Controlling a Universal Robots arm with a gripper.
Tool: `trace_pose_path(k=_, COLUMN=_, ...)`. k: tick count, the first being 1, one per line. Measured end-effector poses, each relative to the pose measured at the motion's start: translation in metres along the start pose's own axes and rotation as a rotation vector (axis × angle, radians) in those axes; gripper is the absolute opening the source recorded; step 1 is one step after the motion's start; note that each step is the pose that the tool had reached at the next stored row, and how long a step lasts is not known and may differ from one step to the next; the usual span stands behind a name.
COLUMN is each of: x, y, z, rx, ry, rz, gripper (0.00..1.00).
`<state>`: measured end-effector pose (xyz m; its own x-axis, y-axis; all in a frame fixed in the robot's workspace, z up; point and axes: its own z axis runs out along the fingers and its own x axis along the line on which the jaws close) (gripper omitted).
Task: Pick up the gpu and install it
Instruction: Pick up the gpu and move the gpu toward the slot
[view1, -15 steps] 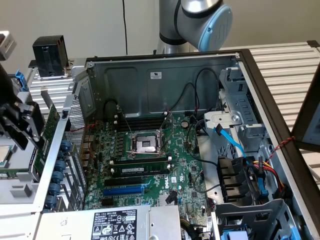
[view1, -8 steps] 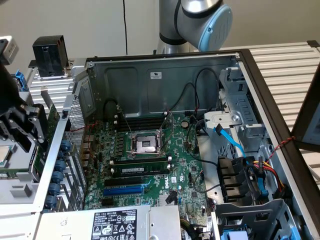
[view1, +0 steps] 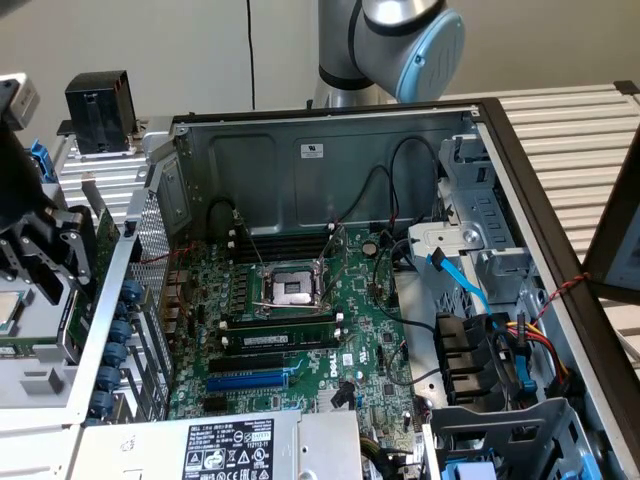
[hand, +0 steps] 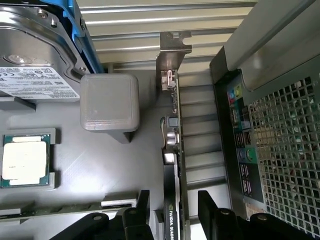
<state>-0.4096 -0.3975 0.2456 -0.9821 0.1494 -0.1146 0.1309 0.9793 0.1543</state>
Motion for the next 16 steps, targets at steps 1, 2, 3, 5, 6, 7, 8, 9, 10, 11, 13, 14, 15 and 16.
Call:
trace_pose_path(k=1, x=0.0002, y=0.0009, z=0.0006, rx=0.0086, ry=-0.0008, rz=-0.002, gripper=0.51)
trace_pose_path(k=2, x=0.0003, y=0.0015, z=0.0012, rx=0.0141, ry=-0.0013, rz=-0.005, gripper=0.51)
trace_pose_path(k=3, x=0.0004, y=0.0019, z=0.0015, rx=0.0141, ry=-0.0005, rz=-0.011, gripper=0.51)
trace_pose_path(k=5, x=0.0005, y=0.0026, z=0.003, rx=0.0127, ry=0.0012, rz=-0.023, gripper=0.51)
trace_pose_path(k=6, x=0.0005, y=0.0029, z=0.0037, rx=0.0118, ry=0.0028, rz=-0.031, gripper=0.51)
trace_pose_path(k=7, x=0.0005, y=0.0031, z=0.0044, rx=0.0106, ry=0.0043, rz=-0.041, gripper=0.51)
trace_pose_path(k=8, x=0.0005, y=0.0032, z=0.005, rx=0.0095, ry=0.0057, rz=-0.05, gripper=0.51)
trace_pose_path(k=9, x=0.0004, y=0.0035, z=0.0054, rx=0.0086, ry=0.0066, rz=-0.057, gripper=0.51)
trace_pose_path(k=10, x=0.0004, y=0.0035, z=0.0055, rx=0.0084, ry=0.0066, rz=-0.059, gripper=0.51)
trace_pose_path(k=11, x=0.0004, y=0.0035, z=0.0055, rx=0.0084, ry=0.0066, rz=-0.059, gripper=0.51)
trace_pose_path(k=13, x=0.0001, y=0.0052, z=0.0069, rx=0.0086, ry=0.0066, rz=-0.059, gripper=0.51)
trace_pose_path(k=14, x=-0.0011, y=0.0063, z=0.0079, rx=0.0087, ry=0.0066, rz=-0.059, gripper=0.51)
trace_pose_path(k=15, x=-0.002, y=0.0075, z=0.0091, rx=0.0086, ry=0.0064, rz=-0.058, gripper=0.51)
trace_pose_path(k=16, x=-0.0024, y=0.0088, z=0.0101, rx=0.0088, ry=0.0065, rz=-0.058, gripper=0.51)
